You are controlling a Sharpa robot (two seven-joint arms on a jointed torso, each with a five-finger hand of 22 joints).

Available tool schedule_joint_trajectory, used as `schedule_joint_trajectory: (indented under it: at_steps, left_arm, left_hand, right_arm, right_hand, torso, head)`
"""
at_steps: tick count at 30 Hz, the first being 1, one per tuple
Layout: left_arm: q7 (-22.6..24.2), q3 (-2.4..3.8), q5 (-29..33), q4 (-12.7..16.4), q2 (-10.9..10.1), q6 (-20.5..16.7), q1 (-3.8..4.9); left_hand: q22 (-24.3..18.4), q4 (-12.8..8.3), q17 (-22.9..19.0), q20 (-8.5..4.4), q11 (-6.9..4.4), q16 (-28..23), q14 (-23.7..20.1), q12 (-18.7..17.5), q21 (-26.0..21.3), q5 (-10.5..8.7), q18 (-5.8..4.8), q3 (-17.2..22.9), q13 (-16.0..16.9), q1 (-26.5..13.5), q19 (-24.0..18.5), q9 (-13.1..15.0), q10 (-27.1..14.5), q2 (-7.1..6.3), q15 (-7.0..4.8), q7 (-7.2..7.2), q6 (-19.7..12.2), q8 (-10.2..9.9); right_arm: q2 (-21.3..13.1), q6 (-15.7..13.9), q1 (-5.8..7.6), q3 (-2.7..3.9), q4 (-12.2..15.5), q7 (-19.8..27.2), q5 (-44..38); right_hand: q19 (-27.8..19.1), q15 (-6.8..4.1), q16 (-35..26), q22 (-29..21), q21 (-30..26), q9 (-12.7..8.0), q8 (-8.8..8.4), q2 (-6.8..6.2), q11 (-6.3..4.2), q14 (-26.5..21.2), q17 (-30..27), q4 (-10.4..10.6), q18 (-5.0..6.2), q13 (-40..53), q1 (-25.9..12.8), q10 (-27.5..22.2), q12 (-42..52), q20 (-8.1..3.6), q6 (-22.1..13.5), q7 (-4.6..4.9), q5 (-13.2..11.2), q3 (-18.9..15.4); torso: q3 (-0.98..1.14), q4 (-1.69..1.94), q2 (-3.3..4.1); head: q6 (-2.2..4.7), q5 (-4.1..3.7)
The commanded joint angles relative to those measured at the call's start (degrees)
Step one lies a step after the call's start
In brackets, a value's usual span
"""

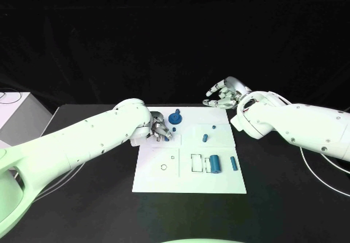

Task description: Assemble the parts on the task board

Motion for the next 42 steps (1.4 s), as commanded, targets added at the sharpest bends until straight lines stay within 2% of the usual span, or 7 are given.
schedule_joint_trajectory:
  at_steps: [1,3,12,14,18,36,42]
  left_arm:
    - [-0.1,-0.39,-0.1,-0.1,0.2,0.9,-0.6]
    - [-0.1,-0.4,-0.1,-0.1,0.2,0.8,-0.6]
    - [0.0,-0.41,-0.4,0.0,0.0,0.8,-0.62]
    - [0.0,-0.41,-0.6,0.1,-0.1,0.7,-0.63]
    - [0.1,-0.4,-0.7,0.3,-0.4,0.5,-0.64]
    - [0.2,-0.17,-1.1,2.3,-2.1,-0.6,-0.66]
    - [0.2,0.35,-1.3,3.7,-3.1,-1.4,-0.65]
  left_hand:
    - [2.5,0.4,15.1,-0.12,-0.17,0.2,5.9,-0.3,0.0,-0.74,-0.72,-1.0,0.0,0.5,0.3,-0.1,0.0,0.35,-0.38,-2.84,3.0,-0.5]
    - [2.6,0.7,15.1,-0.13,-0.2,0.2,5.9,-0.3,0.0,-1.38,-0.72,-1.5,0.1,0.6,0.3,-0.2,0.1,0.32,-0.4,-2.88,3.0,-0.6]
    - [2.6,3.6,15.1,-0.2,-0.24,0.2,5.9,-0.6,-0.2,-8.33,-0.72,-5.0,0.4,1.0,0.3,-0.6,-0.1,-0.7,-0.45,-2.95,3.6,-1.4]
    - [2.6,5.9,15.1,-0.19,-0.19,0.2,5.9,-0.7,-0.2,-9.65,-0.72,-7.9,0.4,0.0,0.3,-0.7,-0.2,-1.83,-0.43,-2.92,4.0,-1.6]
    - [2.6,8.2,15.1,-0.2,-0.18,0.2,5.9,-0.8,-0.3,-10.89,-0.71,-10.8,0.5,-0.1,0.3,-0.8,-0.2,-2.38,-0.43,-2.9,4.2,-1.8]
    - [2.7,9.6,15.1,-0.21,-0.17,0.2,5.9,-0.9,-0.3,-11.26,-0.74,-12.6,0.5,0.3,0.4,-0.8,-0.2,-2.82,-0.43,-2.88,4.3,-1.9]
    - [2.6,10.6,15.1,-0.2,-0.15,0.2,5.9,-0.9,-0.3,-11.42,-0.72,-13.7,0.6,0.5,0.4,-0.8,-0.2,-3.08,-0.41,-2.87,4.4,-2.0]
  right_arm:
    - [0.0,0.6,-0.05,0.01,0.1,0.3,-0.2]
    - [0.0,0.6,-0.06,0.01,0.1,0.3,-0.2]
    - [-0.1,0.4,-0.13,0.01,0.1,0.4,-0.2]
    - [-0.1,0.4,-0.17,0.01,0.1,0.5,-0.2]
    - [-0.1,0.4,-0.22,0.01,0.1,0.5,-0.1]
    - [-0.4,0.3,-0.48,0.01,0.2,0.5,-0.1]
    - [-0.5,0.2,-0.62,0.01,0.2,0.6,-0.1]
  right_hand:
    - [6.0,-0.54,0.4,15.1,0.3,0.1,0.32,0.05,-0.22,6.0,15.1,0.1,-0.4,15.1,-0.5,6.0,0.1,-0.26,-0.3,-0.08,-0.1,-0.3]
    - [6.0,-0.54,0.4,15.1,0.3,0.1,0.32,0.05,-0.22,6.0,15.1,0.1,-0.4,15.1,-0.5,6.0,0.1,-0.26,-0.3,-0.08,-0.1,-0.3]
    - [6.0,-0.55,0.4,15.1,0.3,0.1,0.38,0.09,-0.22,6.0,15.1,0.2,-0.4,15.0,-0.6,5.9,0.1,-0.27,-0.4,-0.08,-0.1,-0.4]
    - [6.0,-0.55,0.4,15.1,0.3,0.1,0.38,0.09,-0.22,6.0,15.1,0.2,-0.4,15.0,-0.6,5.9,0.1,-0.27,-0.4,-0.08,-0.1,-0.4]
    - [6.0,-0.55,0.4,15.1,0.3,0.1,0.4,0.1,-0.22,6.0,15.1,0.2,-0.4,14.9,-0.6,5.8,0.0,-0.27,-0.4,-0.07,-0.2,-0.4]
    - [6.0,-0.55,0.4,15.1,0.3,0.1,0.4,0.1,-0.22,6.0,15.1,0.2,-0.4,14.9,-0.6,5.8,0.0,-0.27,-0.4,-0.07,-0.2,-0.4]
    - [6.0,-0.55,0.4,15.1,0.3,0.1,0.4,0.1,-0.22,6.0,15.1,0.2,-0.4,14.9,-0.6,5.8,0.0,-0.27,-0.4,-0.07,-0.2,-0.4]
  torso:
    - [-0.04,0.01,-0.01]
    - [-0.03,0.0,-0.01]
    - [-0.05,0.03,-0.05]
    - [-0.06,0.04,-0.06]
    - [-0.03,0.01,-0.03]
    - [-0.07,0.04,-0.06]
    - [-0.05,0.0,-0.04]
  head:
    - [0.07,-0.03]
    - [0.07,-0.04]
    - [0.24,-0.01]
    - [0.21,0.0]
    - [0.3,0.01]
    - [0.48,-0.1]
    - [0.67,0.04]
